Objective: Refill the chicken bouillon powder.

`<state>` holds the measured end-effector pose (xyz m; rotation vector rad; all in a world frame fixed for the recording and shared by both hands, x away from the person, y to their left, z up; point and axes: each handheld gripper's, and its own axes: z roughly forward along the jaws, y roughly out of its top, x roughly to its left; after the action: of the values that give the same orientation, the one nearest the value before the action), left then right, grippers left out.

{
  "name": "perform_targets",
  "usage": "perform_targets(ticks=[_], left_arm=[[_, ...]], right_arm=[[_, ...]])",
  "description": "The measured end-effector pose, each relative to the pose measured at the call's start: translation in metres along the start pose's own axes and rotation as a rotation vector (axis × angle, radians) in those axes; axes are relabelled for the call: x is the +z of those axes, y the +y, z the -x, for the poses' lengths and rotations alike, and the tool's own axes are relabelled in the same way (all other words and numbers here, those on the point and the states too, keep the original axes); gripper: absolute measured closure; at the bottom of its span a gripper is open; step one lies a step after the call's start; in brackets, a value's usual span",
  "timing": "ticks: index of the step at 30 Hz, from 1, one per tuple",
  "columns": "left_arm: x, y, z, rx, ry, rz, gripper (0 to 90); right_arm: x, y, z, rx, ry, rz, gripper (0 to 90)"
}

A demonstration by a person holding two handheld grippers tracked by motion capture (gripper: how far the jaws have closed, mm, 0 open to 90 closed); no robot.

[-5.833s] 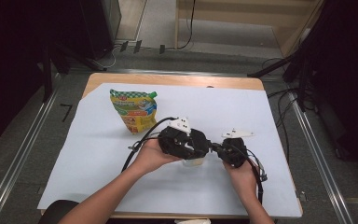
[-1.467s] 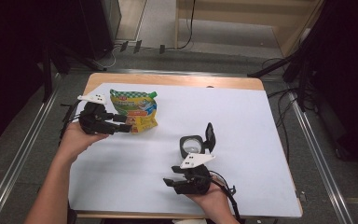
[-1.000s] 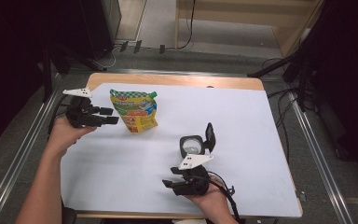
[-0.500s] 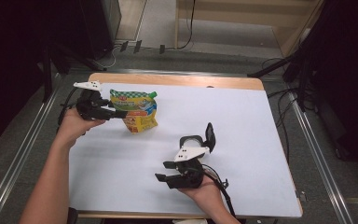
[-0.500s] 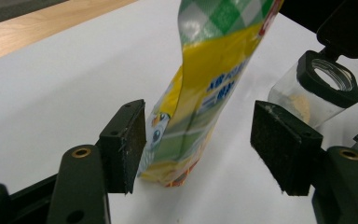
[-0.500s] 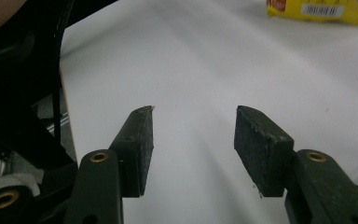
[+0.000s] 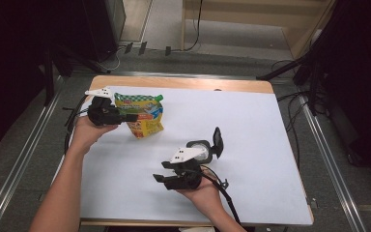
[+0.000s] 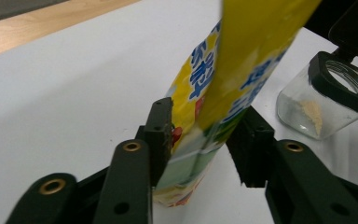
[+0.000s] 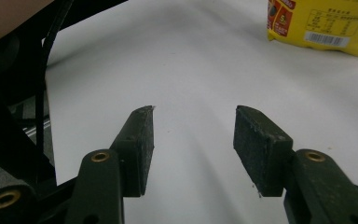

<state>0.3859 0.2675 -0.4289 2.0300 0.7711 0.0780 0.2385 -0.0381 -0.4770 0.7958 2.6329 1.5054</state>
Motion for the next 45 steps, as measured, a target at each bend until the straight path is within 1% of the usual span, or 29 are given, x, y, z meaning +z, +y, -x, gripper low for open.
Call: perform_targets(ticks=[2,4,6,7,8,9,10,11,12,13,14,16,19,21,22,24,28,29,30,31,33,34,38,39,40,41,42,45], left_arm=[[-0.001,0.0,0.002,0.001,0.007,0.004,68.2],[-0.001,0.001,0.006,0.018,0.02,0.017,74.2],[-0.001,0.002,0.01,0.04,0.039,0.014,78.8],[0.0,0.005,0.013,0.022,0.043,0.005,81.0],[0.0,0.005,0.013,0.022,0.043,0.005,81.5],[0.001,0.007,0.015,-0.019,0.046,0.007,82.4],[0.001,0.007,0.015,-0.019,0.046,0.007,83.3],[0.001,0.009,0.017,-0.047,0.071,0.006,84.2],[0.001,0.009,0.017,-0.047,0.071,0.006,84.8],[0.0,0.011,0.018,-0.062,0.081,0.007,85.5],[0.0,0.011,0.018,-0.065,0.086,0.006,86.1],[-0.002,0.014,0.02,-0.064,0.094,0.007,86.5],[-0.004,0.021,0.026,-0.083,0.116,0.008,88.3],[-0.005,0.023,0.029,-0.083,0.116,0.01,89.0],[-0.007,0.025,0.03,-0.08,0.112,0.011,90.0],[-0.008,0.027,0.032,-0.098,0.096,0.013,90.0],[-0.01,0.029,0.034,-0.13,0.064,-0.01,90.0],[-0.011,0.029,0.034,-0.134,0.041,-0.01,90.0],[-0.011,0.029,0.034,-0.134,0.041,-0.01,90.0],[-0.012,0.028,0.033,-0.135,0.025,-0.009,90.0],[-0.013,0.028,0.033,-0.147,0.011,-0.006,90.0],[-0.013,0.028,0.034,-0.146,0.008,-0.006,90.0],[-0.015,0.032,0.043,-0.119,0.008,-0.017,90.0],[-0.018,0.034,0.048,-0.114,-0.003,-0.02,90.0],[-0.018,0.034,0.048,-0.114,-0.003,-0.02,90.0],[-0.019,0.035,0.053,-0.111,-0.016,-0.015,90.0],[-0.019,0.035,0.053,-0.111,-0.016,-0.015,90.0],[-0.021,0.037,0.062,-0.108,-0.04,-0.007,90.0]], right_arm=[[0.0,-0.001,-0.001,-0.003,0.0,0.001,49.0],[0.002,-0.005,-0.003,-0.002,-0.001,-0.001,49.1],[0.004,-0.008,-0.005,-0.014,-0.002,-0.004,49.4],[0.006,-0.01,-0.006,-0.02,-0.012,-0.018,49.6],[0.006,-0.01,-0.006,-0.02,-0.012,-0.018,49.6],[0.007,-0.011,-0.006,-0.015,-0.009,-0.015,49.7],[0.007,-0.011,-0.006,-0.015,-0.009,-0.015,49.7],[0.008,-0.011,-0.005,-0.009,-0.006,-0.014,49.8],[0.008,-0.011,-0.005,-0.009,-0.006,-0.014,49.8],[0.009,-0.011,-0.006,-0.007,-0.002,-0.018,49.8],[0.009,-0.012,-0.006,-0.012,-0.004,-0.019,49.7],[0.01,-0.013,-0.007,-0.013,-0.004,-0.023,49.7],[0.013,-0.014,-0.007,-0.008,0.003,-0.04,49.2],[0.014,-0.014,-0.008,-0.004,0.005,-0.042,49.2],[0.014,-0.014,-0.008,-0.006,0.007,-0.043,49.1],[0.014,-0.015,-0.008,-0.009,0.006,-0.045,49.1],[0.014,-0.016,-0.008,-0.008,0.001,-0.048,49.0],[0.015,-0.016,-0.008,-0.003,0.001,-0.048,49.0],[0.015,-0.016,-0.008,-0.003,0.001,-0.048,49.0],[0.015,-0.016,-0.007,-0.004,0.001,-0.049,49.0],[0.016,-0.016,-0.008,-0.002,0.001,-0.055,48.6],[0.016,-0.016,-0.008,-0.002,0.001,-0.055,48.6],[0.018,-0.016,-0.009,-0.012,-0.007,-0.062,47.7],[0.019,-0.017,-0.009,-0.011,-0.01,-0.062,47.4],[0.019,-0.017,-0.009,-0.011,-0.01,-0.062,47.4],[0.019,-0.017,-0.007,-0.014,-0.017,-0.058,47.5],[0.019,-0.017,-0.007,-0.014,-0.017,-0.058,47.5],[0.02,-0.017,-0.007,-0.009,-0.018,-0.055,47.5]])
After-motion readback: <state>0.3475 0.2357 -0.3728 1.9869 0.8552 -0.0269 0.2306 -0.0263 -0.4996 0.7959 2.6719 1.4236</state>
